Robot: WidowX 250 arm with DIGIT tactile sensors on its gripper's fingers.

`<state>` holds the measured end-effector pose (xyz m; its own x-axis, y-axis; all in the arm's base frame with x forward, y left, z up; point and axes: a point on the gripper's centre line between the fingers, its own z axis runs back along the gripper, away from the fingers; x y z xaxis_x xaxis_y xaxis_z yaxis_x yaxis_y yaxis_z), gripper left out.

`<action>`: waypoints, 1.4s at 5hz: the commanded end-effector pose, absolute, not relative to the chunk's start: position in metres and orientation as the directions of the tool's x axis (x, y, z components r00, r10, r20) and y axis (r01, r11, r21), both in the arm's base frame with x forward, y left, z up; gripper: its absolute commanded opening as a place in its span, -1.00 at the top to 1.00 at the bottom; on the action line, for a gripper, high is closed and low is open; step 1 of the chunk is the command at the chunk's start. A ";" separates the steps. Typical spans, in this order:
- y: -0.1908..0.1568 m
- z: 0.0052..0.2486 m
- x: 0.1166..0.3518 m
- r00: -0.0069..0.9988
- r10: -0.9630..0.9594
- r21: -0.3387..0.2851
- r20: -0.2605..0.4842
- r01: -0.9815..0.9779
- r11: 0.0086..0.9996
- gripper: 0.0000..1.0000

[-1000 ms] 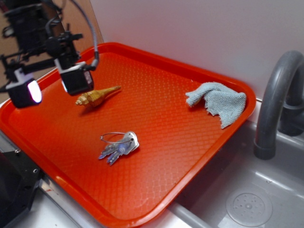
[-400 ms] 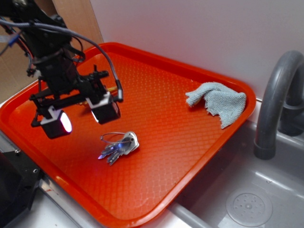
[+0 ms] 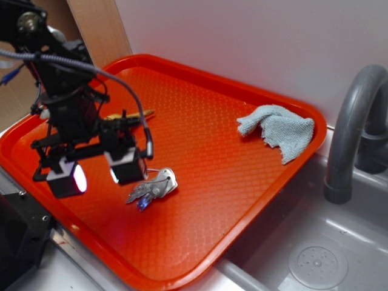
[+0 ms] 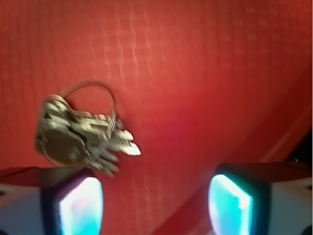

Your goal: Grab the silver keys.

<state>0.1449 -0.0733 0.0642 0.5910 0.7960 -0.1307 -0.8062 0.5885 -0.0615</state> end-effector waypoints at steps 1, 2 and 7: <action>-0.080 0.080 0.134 0.582 0.807 -0.097 -0.099 -0.813 0.574 -1.00; -0.076 0.094 0.133 0.554 0.825 -0.126 -0.108 -0.831 0.541 -1.00; -0.035 0.056 0.202 0.452 0.883 -0.057 -0.123 -0.892 0.449 -1.00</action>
<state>0.1972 -0.0431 0.0530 0.4733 0.8698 -0.1397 -0.8793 0.4760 -0.0151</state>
